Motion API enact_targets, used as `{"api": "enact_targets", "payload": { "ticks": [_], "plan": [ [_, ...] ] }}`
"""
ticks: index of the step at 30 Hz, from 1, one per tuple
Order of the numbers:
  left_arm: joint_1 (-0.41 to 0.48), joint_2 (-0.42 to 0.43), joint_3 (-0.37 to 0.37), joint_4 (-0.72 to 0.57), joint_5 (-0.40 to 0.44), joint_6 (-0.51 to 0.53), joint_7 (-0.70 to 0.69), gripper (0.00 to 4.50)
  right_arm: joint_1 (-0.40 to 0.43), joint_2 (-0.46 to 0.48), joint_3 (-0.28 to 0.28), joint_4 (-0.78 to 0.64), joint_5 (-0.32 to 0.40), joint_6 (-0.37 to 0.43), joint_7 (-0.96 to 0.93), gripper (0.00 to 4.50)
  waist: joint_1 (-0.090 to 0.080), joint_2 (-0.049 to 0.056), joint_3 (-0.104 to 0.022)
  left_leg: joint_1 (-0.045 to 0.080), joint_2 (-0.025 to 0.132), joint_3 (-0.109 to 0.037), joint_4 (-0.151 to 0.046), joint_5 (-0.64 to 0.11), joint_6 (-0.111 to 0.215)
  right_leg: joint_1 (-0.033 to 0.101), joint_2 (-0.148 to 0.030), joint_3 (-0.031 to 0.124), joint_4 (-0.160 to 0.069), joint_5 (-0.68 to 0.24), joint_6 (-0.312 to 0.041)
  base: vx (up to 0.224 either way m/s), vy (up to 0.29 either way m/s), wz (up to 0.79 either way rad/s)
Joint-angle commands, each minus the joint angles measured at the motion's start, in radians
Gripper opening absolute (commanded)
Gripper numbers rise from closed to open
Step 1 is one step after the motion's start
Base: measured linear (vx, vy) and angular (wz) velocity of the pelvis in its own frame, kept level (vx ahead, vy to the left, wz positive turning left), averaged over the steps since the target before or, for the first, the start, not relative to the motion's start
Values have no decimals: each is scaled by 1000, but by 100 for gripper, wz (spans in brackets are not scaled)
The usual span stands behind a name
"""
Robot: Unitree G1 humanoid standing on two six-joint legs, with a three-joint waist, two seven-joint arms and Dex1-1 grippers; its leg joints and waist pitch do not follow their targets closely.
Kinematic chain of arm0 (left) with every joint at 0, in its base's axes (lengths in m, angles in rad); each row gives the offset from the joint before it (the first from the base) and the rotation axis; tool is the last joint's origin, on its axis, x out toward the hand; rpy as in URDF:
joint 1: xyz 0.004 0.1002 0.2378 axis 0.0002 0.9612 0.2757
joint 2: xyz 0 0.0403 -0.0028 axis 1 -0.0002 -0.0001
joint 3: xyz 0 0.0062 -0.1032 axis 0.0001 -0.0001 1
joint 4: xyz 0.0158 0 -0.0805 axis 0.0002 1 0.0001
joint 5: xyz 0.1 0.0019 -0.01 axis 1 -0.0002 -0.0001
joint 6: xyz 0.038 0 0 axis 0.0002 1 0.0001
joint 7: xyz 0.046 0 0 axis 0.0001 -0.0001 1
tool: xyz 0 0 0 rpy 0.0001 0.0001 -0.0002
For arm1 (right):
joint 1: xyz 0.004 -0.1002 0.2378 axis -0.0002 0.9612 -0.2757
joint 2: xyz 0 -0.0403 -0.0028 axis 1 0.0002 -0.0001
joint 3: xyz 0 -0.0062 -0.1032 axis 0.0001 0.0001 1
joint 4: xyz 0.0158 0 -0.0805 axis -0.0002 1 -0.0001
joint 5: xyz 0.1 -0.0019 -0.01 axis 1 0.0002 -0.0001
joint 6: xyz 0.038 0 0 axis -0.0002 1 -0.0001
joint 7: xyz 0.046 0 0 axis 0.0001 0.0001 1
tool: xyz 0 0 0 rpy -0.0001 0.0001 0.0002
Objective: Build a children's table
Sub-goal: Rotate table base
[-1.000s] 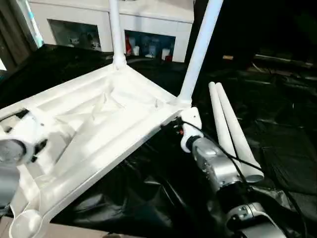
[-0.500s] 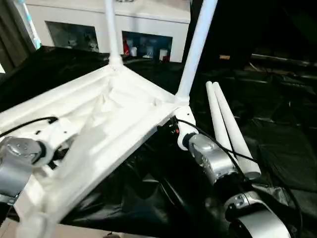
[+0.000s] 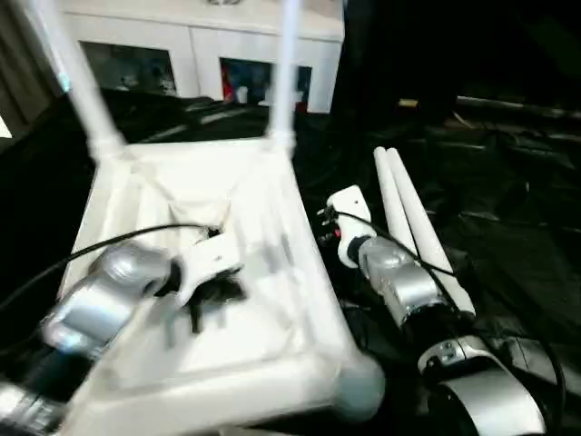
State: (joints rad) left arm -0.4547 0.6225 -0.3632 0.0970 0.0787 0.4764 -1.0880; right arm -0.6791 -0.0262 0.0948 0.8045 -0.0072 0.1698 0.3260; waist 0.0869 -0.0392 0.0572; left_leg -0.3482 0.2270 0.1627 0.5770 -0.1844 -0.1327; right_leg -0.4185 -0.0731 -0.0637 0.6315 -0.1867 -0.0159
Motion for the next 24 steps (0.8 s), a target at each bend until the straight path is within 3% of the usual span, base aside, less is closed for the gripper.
{"api": "enact_targets", "payload": {
  "ticks": [1,3,5,6,7,8,9,10,12,15,18,20,22,24],
  "plan": [
    [-64,-20,-4,82,50,-66,86,1,-9,8,20,-13,-3,-9,22,171,2,30,-69,0,-14,13,-62,-166,-29,67,-42,43,-63,-61,-202,0,0,0],
    [-134,-37,-25,225,109,-111,177,1,1,-5,8,-44,-4,-4,7,170,2,38,-71,1,-14,9,-61,-188,-36,70,-42,43,-65,-92,-188,0,0,0],
    [-158,-37,-37,274,131,-126,206,1,6,-11,1,-61,-2,0,0,170,1,34,-74,-2,-13,8,-60,-172,-37,73,-45,44,-61,-73,-191,0,0,0],
    [-210,-35,-61,379,180,-164,263,1,20,-24,-17,-103,5,13,-15,170,3,43,-73,2,-18,9,-57,-158,-30,67,-38,43,-65,-54,-188,0,0,0],
    [-210,-35,-61,379,180,-164,263,1,20,-24,-17,-103,5,13,-15,170,4,41,-77,3,-16,9,-56,-150,-31,70,-40,44,-60,-30,-192,0,0,0],
    [-235,-35,-72,431,205,-184,290,1,29,-30,-27,-127,9,21,-22,170,3,36,-75,-3,-17,7,-57,-133,-29,73,-38,42,-57,-3,-195,0,0,0],
    [-266,-41,-78,492,237,-197,346,1,41,-40,-36,-158,11,30,-30,170,4,36,-77,-2,-17,7,-55,-130,-30,74,-40,42,-56,-2,-195,0,0,0],
    [-282,-48,-76,524,251,-204,386,1,46,-44,-40,-171,12,34,-33,170,5,44,-76,1,-17,8,-53,-137,-32,72,-39,43,-59,-3,-192,0,0,0],
    [-323,-81,-53,605,273,-224,525,1,61,-56,-51,-206,14,45,-41,170,5,40,-77,-4,-18,7,-52,-126,-31,77,-38,43,-56,18,-193,0,0,0],
    [-347,-109,-32,659,276,-260,623,1,76,-67,-64,-244,12,65,-62,170,7,34,-78,-7,-19,6,-50,-108,-25,80,-39,42,-56,34,-203,0,0,0],
    [-348,-119,-23,667,271,-270,639,1,81,-73,-70,-262,10,86,-74,170,9,35,-77,-6,-16,6,-51,-121,-21,78,-44,42,-57,5,-213,0,0,0],
    [-338,-132,-15,672,251,-307,628,1,96,-96,-85,-351,-3,216,-109,170,10,32,-74,-5,-18,5,-52,-116,-20,80,-40,42,-60,-11,-208,0,0,0],
    [-302,-132,13,598,209,-287,569,0,112,-110,-129,-459,30,315,-120,187,11,31,-75,-4,-14,6,-52,-111,-22,76,-43,43,-57,1,-204,0,0,0],
    [-301,-132,13,598,209,-287,569,0,112,-110,-129,-459,30,316,-120,187,12,32,-73,-3,-15,7,-53,-126,-24,75,-44,43,-60,-27,-196,0,0,0]
  ]
}}
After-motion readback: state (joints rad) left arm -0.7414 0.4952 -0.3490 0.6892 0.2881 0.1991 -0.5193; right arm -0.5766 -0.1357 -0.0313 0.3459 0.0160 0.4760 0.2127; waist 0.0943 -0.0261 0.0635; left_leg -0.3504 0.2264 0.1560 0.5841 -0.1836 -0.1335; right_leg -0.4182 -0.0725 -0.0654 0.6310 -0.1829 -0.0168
